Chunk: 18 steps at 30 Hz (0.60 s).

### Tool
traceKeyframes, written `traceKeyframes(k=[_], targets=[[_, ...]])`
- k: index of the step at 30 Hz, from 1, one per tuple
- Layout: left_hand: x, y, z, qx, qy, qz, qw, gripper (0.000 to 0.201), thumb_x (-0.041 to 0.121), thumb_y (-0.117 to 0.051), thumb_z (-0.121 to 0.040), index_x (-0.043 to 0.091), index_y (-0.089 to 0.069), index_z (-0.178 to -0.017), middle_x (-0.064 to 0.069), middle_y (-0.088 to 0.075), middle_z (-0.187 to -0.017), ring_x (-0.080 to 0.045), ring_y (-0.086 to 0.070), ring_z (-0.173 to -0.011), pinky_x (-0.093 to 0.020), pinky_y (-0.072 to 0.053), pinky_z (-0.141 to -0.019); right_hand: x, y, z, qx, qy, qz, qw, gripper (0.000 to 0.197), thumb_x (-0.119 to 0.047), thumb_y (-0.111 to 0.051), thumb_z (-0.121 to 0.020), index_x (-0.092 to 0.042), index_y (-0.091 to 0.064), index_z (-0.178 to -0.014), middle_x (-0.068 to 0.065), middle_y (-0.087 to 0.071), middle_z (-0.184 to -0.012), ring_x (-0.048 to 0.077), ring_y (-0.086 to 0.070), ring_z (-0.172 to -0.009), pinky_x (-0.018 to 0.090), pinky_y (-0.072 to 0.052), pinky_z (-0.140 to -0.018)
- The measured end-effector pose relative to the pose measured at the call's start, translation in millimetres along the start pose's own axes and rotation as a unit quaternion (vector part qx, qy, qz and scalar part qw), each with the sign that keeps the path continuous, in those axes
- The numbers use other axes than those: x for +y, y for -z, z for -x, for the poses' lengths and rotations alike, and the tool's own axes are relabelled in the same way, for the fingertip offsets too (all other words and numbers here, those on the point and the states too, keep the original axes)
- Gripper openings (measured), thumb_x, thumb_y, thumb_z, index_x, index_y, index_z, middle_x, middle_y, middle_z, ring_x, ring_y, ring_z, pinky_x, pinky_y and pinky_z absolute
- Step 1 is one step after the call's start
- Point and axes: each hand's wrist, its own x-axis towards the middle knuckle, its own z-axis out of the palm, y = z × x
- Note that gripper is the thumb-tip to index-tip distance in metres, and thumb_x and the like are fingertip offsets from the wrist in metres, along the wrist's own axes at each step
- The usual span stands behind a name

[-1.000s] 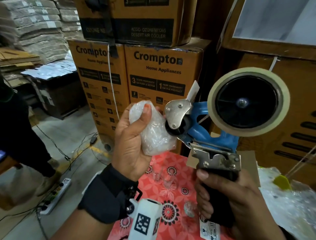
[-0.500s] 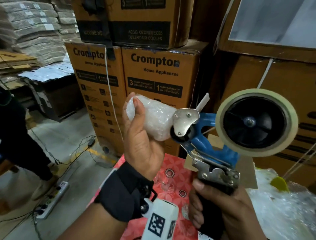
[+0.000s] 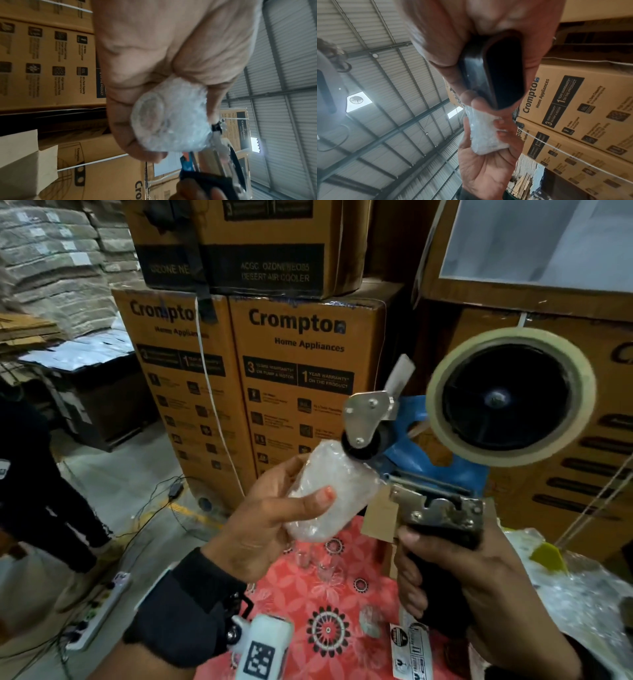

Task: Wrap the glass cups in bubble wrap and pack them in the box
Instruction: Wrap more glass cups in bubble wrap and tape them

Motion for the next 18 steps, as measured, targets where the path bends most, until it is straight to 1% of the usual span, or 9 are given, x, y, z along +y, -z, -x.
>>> traceKeyframes(k=[1,2,4,6,9,11,14,16,18], targets=[[2.3,-0.6,1.7,-0.024,0.008,0.000,1.000,0.051,0.015,-0.084,-0.081,0.015,-0.072,-0.131,-0.016,-0.073,-0.129,-0.031,-0.073,-0.112,-0.042,-0.063,-0.090,-1.5,-0.9,0.4,-0.006,-0.007,0.013,1.000,0.053,-0.021,-0.083,-0.075,0.015,-0.049,-0.093,0.022,-0.043,-0.063,0.030,-0.042,-0.051,0.040,-0.034,-0.052],[2.7,-1.2,3.5,-0.044,0.013,0.007,0.999,0.045,0.023,-0.087,-0.081,0.019,-0.076,-0.124,-0.014,-0.075,-0.123,-0.028,-0.075,-0.105,-0.039,-0.065,-0.084,-1.8,-2.4,0.8,-0.009,-0.009,0.020,1.000,0.053,-0.022,-0.083,-0.076,0.015,-0.049,-0.095,0.022,-0.043,-0.063,0.030,-0.042,-0.052,0.041,-0.034,-0.052],[1.2,-5.7,6.7,-0.056,0.017,0.030,0.998,0.049,0.045,-0.092,-0.077,0.021,-0.079,-0.118,-0.012,-0.077,-0.115,-0.024,-0.077,-0.095,-0.036,-0.065,-0.074,-1.1,-5.6,2.1,-0.010,-0.015,0.032,0.999,0.050,-0.022,-0.083,-0.077,0.014,-0.050,-0.090,0.022,-0.044,-0.062,0.031,-0.043,-0.052,0.044,-0.033,-0.053],[-1.4,-8.5,7.8,-0.038,0.003,0.055,0.998,0.056,0.053,-0.091,-0.075,0.022,-0.078,-0.120,-0.010,-0.077,-0.115,-0.022,-0.077,-0.093,-0.034,-0.065,-0.070,1.0,-8.6,4.0,-0.008,-0.021,0.057,0.998,0.046,-0.025,-0.082,-0.079,0.010,-0.053,-0.080,0.026,-0.044,-0.060,0.033,-0.043,-0.051,0.049,-0.032,-0.053],[-5.7,-6.7,7.2,-0.028,-0.030,0.074,0.996,0.062,0.045,-0.091,-0.079,0.033,-0.070,-0.136,-0.005,-0.073,-0.131,-0.021,-0.074,-0.112,-0.034,-0.062,-0.084,3.9,-12.6,7.0,-0.006,-0.026,0.084,0.996,0.039,-0.024,-0.080,-0.081,0.003,-0.055,-0.069,0.028,-0.045,-0.058,0.035,-0.043,-0.050,0.051,-0.033,-0.054],[-9.5,-6.6,7.7,-0.027,-0.044,0.069,0.996,0.056,0.045,-0.089,-0.080,0.036,-0.071,-0.133,0.000,-0.074,-0.128,-0.018,-0.073,-0.114,-0.032,-0.061,-0.088,5.1,-13.3,8.3,-0.002,-0.024,0.081,0.996,0.036,-0.021,-0.079,-0.081,0.001,-0.055,-0.067,0.027,-0.045,-0.058,0.033,-0.044,-0.049,0.045,-0.035,-0.053],[-13.5,-10.3,7.2,0.001,-0.068,0.048,0.997,0.055,0.048,-0.085,-0.083,0.027,-0.070,-0.131,-0.002,-0.073,-0.125,-0.021,-0.072,-0.113,-0.035,-0.061,-0.090,4.0,-13.4,7.8,-0.008,-0.027,0.075,0.997,0.036,-0.020,-0.078,-0.081,0.001,-0.053,-0.068,0.025,-0.045,-0.059,0.032,-0.044,-0.049,0.038,-0.037,-0.051],[-12.6,-6.9,5.5,0.024,-0.087,0.042,0.995,0.062,0.048,-0.085,-0.085,0.017,-0.063,-0.134,-0.010,-0.070,-0.124,-0.027,-0.070,-0.111,-0.039,-0.061,-0.090,-1.2,-12.9,8.3,0.003,-0.027,0.073,0.997,0.041,-0.022,-0.081,-0.079,0.005,-0.052,-0.070,0.024,-0.043,-0.059,0.031,-0.042,-0.048,0.037,-0.036,-0.051],[-8.4,-4.7,5.3,0.033,-0.111,0.032,0.993,0.059,0.044,-0.085,-0.085,0.014,-0.064,-0.131,-0.017,-0.067,-0.129,-0.031,-0.068,-0.113,-0.039,-0.061,-0.090,-5.6,-8.9,10.9,0.005,-0.032,0.049,0.998,0.043,-0.021,-0.082,-0.076,0.008,-0.050,-0.075,0.023,-0.041,-0.060,0.028,-0.041,-0.047,0.036,-0.035,-0.049]])
